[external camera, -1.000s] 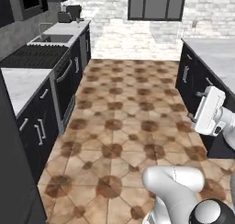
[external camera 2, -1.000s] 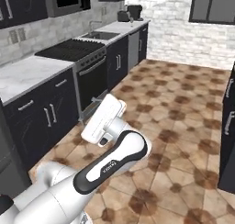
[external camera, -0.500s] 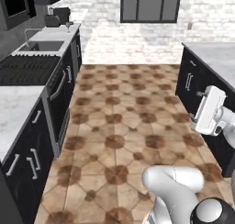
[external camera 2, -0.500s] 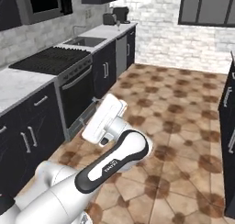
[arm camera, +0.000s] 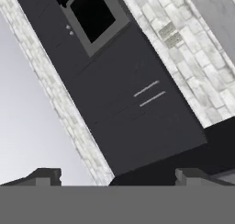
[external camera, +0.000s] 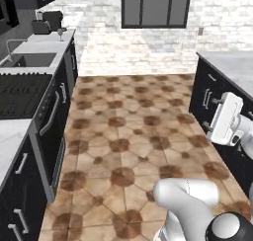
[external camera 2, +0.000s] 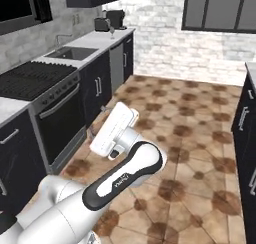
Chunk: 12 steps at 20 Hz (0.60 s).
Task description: Retrieve the wine glasses from the counter and place one next to each plate.
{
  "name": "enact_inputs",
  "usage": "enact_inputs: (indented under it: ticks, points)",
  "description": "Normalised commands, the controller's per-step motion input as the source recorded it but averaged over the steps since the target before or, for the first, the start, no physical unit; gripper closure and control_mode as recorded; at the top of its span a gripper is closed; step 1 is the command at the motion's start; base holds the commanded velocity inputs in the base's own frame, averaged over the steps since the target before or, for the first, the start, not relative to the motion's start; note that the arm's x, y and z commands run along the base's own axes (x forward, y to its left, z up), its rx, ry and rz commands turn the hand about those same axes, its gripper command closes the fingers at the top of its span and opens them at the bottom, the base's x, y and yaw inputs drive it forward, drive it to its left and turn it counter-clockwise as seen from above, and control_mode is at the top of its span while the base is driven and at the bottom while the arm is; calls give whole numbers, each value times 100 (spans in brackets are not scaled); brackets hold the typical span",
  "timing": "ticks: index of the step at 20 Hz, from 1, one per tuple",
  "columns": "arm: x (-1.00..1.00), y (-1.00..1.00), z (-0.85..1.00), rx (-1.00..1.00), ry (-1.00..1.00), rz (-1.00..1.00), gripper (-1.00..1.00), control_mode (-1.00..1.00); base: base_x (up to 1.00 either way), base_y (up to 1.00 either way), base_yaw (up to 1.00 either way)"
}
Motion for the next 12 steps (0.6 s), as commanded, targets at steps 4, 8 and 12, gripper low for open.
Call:
enact_inputs:
  ticks: [4, 8, 12]
  points:
    - [0, 0, 0, 0, 0, 0, -100, 100, 100, 2, -10]
    - [0, 0, 0, 0, 0, 0, -100, 100, 100, 0, -2]
    - [0, 0, 0, 0, 0, 0, -100, 100, 100, 8, -1]
